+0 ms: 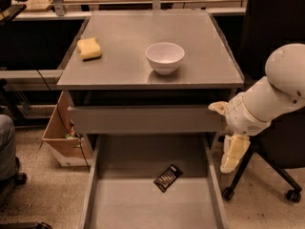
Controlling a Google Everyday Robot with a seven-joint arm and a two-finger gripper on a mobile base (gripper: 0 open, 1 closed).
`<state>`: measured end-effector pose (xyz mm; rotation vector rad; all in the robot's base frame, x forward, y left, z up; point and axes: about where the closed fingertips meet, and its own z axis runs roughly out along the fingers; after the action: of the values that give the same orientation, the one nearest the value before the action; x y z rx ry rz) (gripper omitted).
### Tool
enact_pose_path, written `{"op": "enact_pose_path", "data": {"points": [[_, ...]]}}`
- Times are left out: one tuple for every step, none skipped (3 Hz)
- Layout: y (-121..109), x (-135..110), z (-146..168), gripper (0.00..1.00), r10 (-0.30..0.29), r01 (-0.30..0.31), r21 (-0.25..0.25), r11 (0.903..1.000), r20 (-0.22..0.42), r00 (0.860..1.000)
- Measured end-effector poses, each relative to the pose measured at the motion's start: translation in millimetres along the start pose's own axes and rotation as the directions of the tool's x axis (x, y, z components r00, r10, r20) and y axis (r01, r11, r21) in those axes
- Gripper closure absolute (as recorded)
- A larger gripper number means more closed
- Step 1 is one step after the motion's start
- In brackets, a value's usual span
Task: Pick rxbar chocolate from middle drawer and place on counter
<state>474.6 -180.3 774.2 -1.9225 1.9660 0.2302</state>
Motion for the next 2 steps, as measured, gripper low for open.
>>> {"op": "enact_pose_path", "data": {"points": [[1.8,6.4,26.3,0.00,-0.052,0.052,0.004,0.9986,-0.073,0.996],[-6.1,30.5,74.2,0.00,-0.129,0.130,-0.003,0.9915,-0.155,0.980]]}}
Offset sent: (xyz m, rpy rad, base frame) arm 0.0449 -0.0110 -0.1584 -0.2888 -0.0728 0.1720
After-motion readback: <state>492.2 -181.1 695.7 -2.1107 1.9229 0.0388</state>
